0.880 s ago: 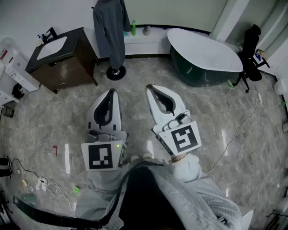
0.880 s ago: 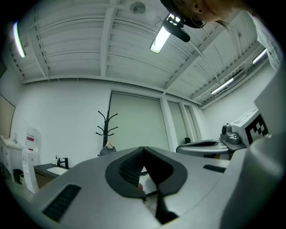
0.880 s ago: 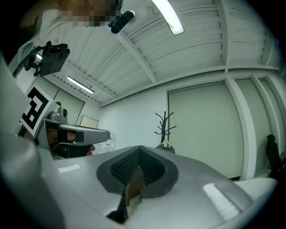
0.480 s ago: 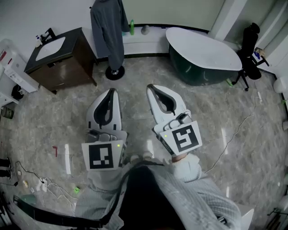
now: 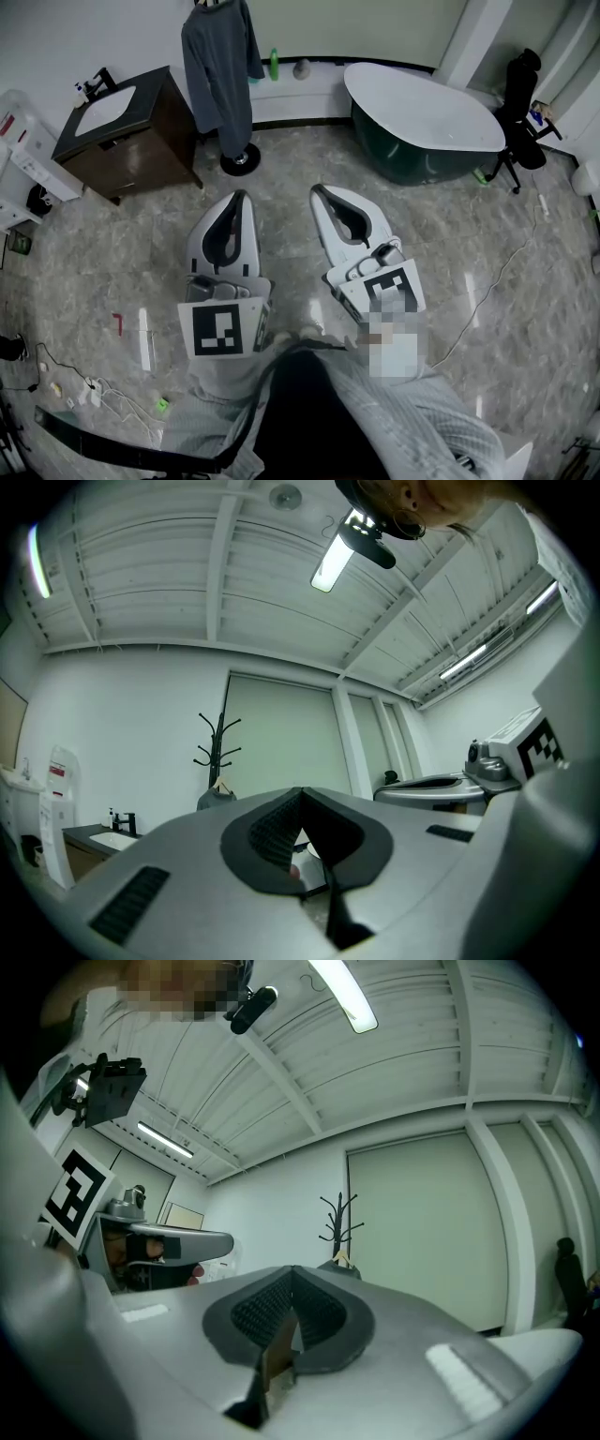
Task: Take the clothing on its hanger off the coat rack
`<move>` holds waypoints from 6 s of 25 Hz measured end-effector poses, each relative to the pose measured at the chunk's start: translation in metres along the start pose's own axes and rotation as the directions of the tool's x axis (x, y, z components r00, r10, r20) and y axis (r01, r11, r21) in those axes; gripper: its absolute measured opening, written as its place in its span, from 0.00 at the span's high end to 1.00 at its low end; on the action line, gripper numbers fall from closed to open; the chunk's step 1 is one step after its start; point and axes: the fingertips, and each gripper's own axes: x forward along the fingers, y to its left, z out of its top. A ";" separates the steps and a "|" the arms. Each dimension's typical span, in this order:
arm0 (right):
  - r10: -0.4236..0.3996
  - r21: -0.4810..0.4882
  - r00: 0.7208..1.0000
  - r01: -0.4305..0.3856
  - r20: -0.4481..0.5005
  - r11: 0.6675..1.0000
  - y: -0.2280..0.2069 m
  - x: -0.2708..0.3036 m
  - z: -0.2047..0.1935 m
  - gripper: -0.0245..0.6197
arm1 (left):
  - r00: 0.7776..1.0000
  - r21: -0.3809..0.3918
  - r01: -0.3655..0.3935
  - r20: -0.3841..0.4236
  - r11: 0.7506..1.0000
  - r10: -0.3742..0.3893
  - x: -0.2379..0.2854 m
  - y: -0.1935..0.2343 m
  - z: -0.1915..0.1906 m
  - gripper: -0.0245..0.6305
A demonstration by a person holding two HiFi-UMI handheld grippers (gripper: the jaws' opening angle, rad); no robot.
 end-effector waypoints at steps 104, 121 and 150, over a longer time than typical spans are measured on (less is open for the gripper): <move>0.670 -0.495 0.737 -0.616 -0.087 0.613 -0.424 0.990 -0.178 0.65 | 0.468 0.846 -0.405 -0.135 0.348 0.873 0.819 0.521 -0.171 0.66; 0.574 -0.622 0.819 -0.461 -0.022 0.633 -0.429 0.995 -0.168 0.79 | 0.490 0.872 -0.349 -0.142 0.343 0.860 0.827 0.522 -0.167 0.81; -0.087 -0.672 0.985 -0.038 -0.151 0.740 -0.700 0.879 -0.185 0.79 | 0.926 0.770 -0.030 -0.219 0.638 0.308 1.026 0.349 -0.199 0.81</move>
